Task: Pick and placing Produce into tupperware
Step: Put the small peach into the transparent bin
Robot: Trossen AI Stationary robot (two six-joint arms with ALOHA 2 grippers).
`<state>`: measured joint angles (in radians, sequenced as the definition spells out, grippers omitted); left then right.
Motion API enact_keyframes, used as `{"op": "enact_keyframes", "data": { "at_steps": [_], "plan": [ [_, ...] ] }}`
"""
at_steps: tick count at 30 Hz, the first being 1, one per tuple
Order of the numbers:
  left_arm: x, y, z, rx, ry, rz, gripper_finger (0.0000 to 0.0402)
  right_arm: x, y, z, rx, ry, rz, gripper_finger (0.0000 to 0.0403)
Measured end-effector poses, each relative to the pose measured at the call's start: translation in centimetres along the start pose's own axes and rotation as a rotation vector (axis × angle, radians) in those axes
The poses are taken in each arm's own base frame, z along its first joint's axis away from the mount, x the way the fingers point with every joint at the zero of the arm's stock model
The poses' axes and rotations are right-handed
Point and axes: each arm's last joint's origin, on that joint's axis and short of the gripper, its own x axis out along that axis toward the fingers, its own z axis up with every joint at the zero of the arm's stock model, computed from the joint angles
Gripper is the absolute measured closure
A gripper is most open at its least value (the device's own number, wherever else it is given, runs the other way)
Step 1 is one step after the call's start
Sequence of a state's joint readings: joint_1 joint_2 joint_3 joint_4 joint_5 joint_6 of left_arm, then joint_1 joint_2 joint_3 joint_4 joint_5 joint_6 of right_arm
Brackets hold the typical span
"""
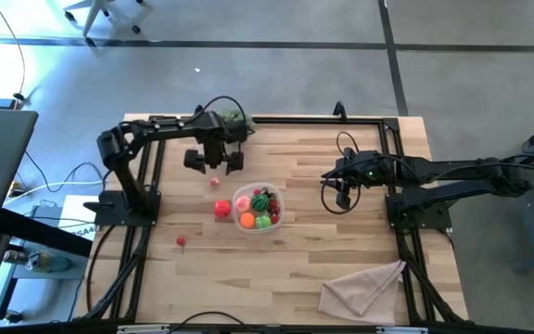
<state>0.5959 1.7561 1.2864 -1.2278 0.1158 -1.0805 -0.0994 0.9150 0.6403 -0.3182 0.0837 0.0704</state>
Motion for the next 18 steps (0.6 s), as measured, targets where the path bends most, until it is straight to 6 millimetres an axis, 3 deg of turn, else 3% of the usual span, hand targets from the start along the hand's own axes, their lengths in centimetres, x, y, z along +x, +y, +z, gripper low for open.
{"op": "enact_keyframes", "data": {
  "at_steps": [6,18],
  "plan": [
    [3.0,1.2,1.1,0.037,0.032,-0.032,0.0005,0.0,0.0,0.0,0.0,0.0,0.0,0.0331],
    [5.6,1.5,1.2,0.119,-0.111,0.001,0.0025,0.0,0.0,0.0,0.0,0.0,0.001,0.0331]
  ]
}}
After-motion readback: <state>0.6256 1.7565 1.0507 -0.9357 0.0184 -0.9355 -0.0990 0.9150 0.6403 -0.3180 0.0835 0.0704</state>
